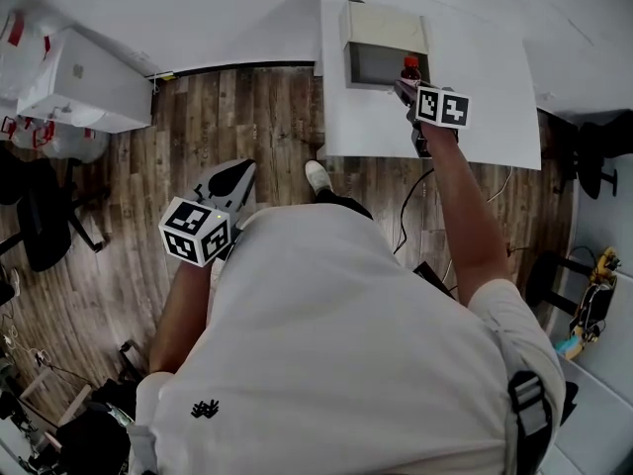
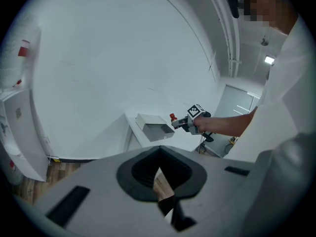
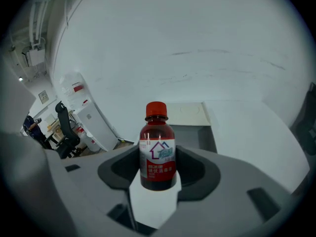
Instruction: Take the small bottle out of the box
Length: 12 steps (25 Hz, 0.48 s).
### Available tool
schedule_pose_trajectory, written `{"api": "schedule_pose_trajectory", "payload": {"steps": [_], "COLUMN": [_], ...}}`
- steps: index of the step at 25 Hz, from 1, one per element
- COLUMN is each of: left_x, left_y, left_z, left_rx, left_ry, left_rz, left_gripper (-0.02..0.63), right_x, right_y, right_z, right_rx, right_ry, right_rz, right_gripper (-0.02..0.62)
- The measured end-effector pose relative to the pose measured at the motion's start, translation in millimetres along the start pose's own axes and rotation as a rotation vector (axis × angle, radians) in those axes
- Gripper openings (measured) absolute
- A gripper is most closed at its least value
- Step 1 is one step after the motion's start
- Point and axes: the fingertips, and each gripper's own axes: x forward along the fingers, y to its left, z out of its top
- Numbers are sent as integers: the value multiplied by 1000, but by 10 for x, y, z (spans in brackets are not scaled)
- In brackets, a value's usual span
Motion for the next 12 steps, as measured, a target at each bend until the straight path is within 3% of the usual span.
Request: {"api": "schedule_pose_trajectory", "payload": {"steps": [12], "left_x": [-249], "left_y": [-220], "left_z": [-228], "left_rx": [-20], "left_ry": [-17], "left_rz": [-60], "left_gripper": [6], "right_x": [-804], "right_y": [831], "right_z": [-222], "right_rx": [-19], "right_ry": [-137], "right_rz": [102], "right_gripper": [222]}}
